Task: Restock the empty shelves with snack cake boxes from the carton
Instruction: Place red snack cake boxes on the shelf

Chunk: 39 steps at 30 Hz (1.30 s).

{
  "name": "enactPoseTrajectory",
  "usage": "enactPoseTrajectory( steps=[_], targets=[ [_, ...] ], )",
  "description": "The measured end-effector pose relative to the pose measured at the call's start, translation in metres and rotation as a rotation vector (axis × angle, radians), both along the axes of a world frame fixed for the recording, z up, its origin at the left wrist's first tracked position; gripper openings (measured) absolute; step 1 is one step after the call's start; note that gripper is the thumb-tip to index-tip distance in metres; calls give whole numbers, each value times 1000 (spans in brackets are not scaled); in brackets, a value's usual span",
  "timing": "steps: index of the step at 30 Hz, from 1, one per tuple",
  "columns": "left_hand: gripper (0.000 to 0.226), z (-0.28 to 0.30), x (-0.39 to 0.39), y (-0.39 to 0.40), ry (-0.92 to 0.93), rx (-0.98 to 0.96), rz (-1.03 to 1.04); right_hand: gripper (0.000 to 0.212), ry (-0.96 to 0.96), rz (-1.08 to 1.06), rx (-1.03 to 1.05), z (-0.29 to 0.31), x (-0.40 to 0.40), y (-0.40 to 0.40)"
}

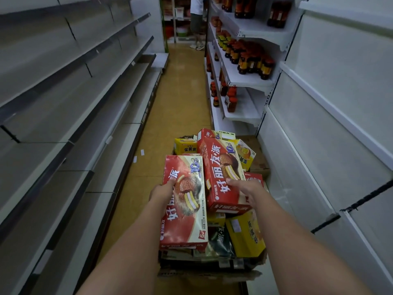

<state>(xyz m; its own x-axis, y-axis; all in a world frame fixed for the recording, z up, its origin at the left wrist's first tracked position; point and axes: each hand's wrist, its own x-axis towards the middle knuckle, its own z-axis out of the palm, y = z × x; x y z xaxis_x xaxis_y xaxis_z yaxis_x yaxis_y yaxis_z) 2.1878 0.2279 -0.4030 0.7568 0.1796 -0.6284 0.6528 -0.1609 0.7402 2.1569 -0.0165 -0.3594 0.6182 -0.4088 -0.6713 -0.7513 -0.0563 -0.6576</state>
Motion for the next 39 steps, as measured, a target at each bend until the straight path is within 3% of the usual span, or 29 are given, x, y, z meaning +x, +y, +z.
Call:
enactPoseTrajectory(
  steps=[2, 7, 14, 18, 22, 27, 31, 35, 39],
  targets=[
    [59, 2, -3, -2, -16, 8, 28, 78, -5, 68, 52, 11, -3, -2],
    [63, 11, -16, -3, -50, 87, 118, 26, -6, 118, 230, 19, -8, -12],
    [35, 47, -52, -2, -145, 98, 288, 35, -129, 134, 444, 47, -12, -5],
    [48, 69, -80, 14, -196, 97, 463, 24, -206, 115, 617, 64, -11, 23],
    [62, 82, -111, 49, -252, 38, 755, 22, -254, 234, 774, 77, -17, 70],
    [58, 83, -153, 106, -350, -166, 1078, 33, -213, 377, 898, 78, -42, 146],
    [84, 47, -175, 166, -409, -294, 1226, 41, -127, 465, 978, 76, -70, 208],
    [68, 93, -232, 176, -454, -235, 1367, 54, -98, 567, 1036, 82, -100, 264],
    [59, 114, -278, 198, -566, -217, 1463, 54, -51, 662, 1043, 90, -125, 313]
  ],
)
